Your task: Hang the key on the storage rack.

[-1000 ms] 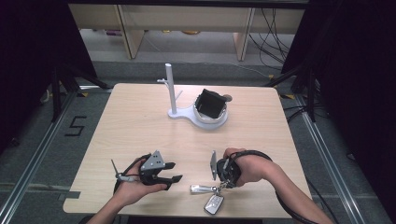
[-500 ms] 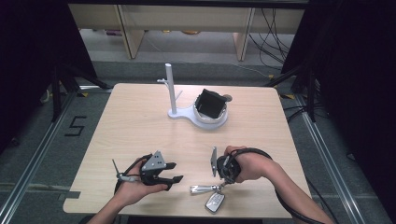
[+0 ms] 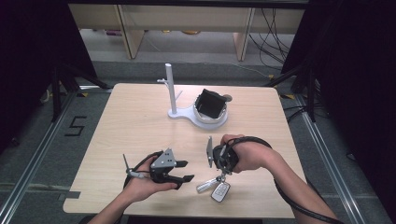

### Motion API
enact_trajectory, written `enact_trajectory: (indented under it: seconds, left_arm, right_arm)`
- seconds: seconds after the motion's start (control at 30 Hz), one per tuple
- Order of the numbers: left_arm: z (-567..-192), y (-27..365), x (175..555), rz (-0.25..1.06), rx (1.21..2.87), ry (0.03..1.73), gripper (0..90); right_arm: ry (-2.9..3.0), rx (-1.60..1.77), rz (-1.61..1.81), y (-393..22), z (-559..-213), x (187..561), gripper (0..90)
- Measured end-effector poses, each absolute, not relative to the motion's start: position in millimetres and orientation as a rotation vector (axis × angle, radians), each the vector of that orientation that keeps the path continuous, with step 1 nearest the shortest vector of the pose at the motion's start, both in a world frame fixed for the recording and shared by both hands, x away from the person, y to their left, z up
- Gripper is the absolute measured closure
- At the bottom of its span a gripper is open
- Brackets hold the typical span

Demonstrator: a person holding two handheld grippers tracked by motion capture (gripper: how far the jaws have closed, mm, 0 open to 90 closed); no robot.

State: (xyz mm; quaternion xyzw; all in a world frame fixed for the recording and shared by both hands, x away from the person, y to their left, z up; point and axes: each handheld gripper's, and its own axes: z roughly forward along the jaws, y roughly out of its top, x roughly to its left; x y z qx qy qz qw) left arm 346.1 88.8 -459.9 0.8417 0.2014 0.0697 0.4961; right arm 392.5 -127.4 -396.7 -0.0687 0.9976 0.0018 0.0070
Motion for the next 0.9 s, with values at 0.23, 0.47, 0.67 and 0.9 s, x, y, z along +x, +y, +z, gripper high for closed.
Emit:
enact_trajectory:
  seconds: [0.23,0.47,0.67,0.9]
  left_arm:
    - [-457.1,65.3,353.3,0.17,2.025,0.417,44.8]
    - [-459.8,61.8,361.8,0.205,1.967,0.427,50.1]
    - [-457.2,61.2,365.3,0.213,1.928,0.439,51.2]
    - [-455.5,62.1,369.5,0.24,1.877,0.428,57.7]
  right_arm:
    - [3.079,-0.209,0.049,-114.3,-369.9,394.0,87.4]
    - [3.042,-0.256,0.091,-103.6,-354.1,399.9,87.4]
    - [3.032,-0.265,0.11,-94.0,-343.0,403.9,87.4]
    - [3.021,-0.275,0.1,-88.6,-331.1,407.7,87.4]
